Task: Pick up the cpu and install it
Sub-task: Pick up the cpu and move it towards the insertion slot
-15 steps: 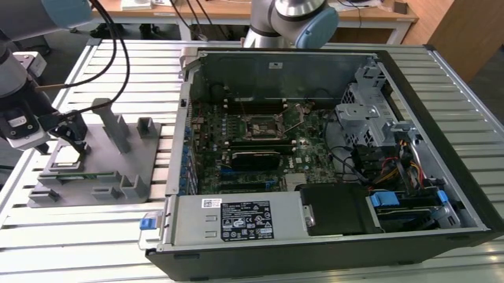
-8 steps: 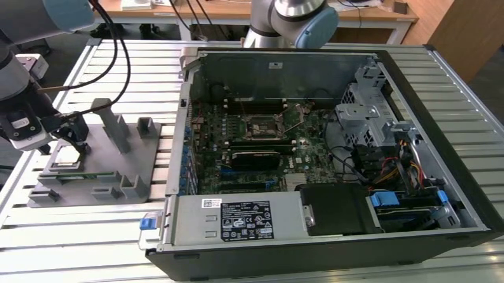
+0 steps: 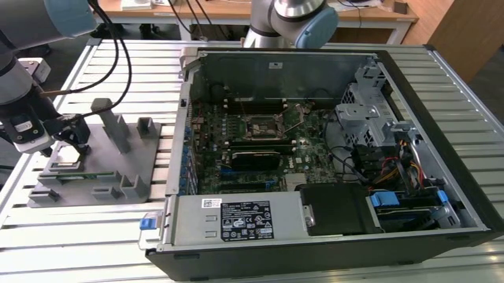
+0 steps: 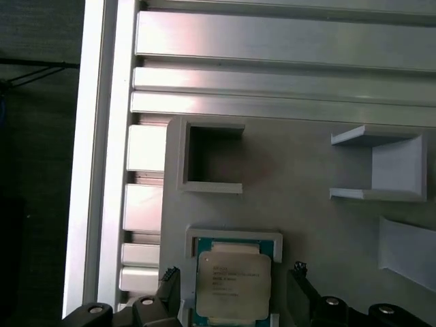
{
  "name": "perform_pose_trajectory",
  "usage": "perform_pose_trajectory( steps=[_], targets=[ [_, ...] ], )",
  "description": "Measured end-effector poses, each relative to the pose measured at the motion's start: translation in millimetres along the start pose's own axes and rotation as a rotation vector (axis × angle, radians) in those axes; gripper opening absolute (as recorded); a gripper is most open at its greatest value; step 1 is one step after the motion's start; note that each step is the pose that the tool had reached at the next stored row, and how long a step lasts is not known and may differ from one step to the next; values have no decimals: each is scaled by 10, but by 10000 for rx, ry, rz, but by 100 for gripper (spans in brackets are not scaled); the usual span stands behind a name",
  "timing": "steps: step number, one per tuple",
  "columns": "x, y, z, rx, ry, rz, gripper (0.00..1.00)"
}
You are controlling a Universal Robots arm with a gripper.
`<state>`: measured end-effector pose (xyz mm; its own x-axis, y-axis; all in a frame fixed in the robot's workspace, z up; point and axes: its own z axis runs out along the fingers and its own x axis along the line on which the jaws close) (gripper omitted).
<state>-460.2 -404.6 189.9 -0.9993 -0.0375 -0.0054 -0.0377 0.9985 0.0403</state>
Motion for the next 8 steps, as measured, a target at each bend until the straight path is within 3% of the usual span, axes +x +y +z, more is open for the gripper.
perform_pose_trajectory(
  steps=[4,7,8],
  targets=[
    [3,-1,42,0,0,0,71],
    [8,-2,62,1,1,1,58],
    [9,-1,62,1,1,1,58]
  ],
)
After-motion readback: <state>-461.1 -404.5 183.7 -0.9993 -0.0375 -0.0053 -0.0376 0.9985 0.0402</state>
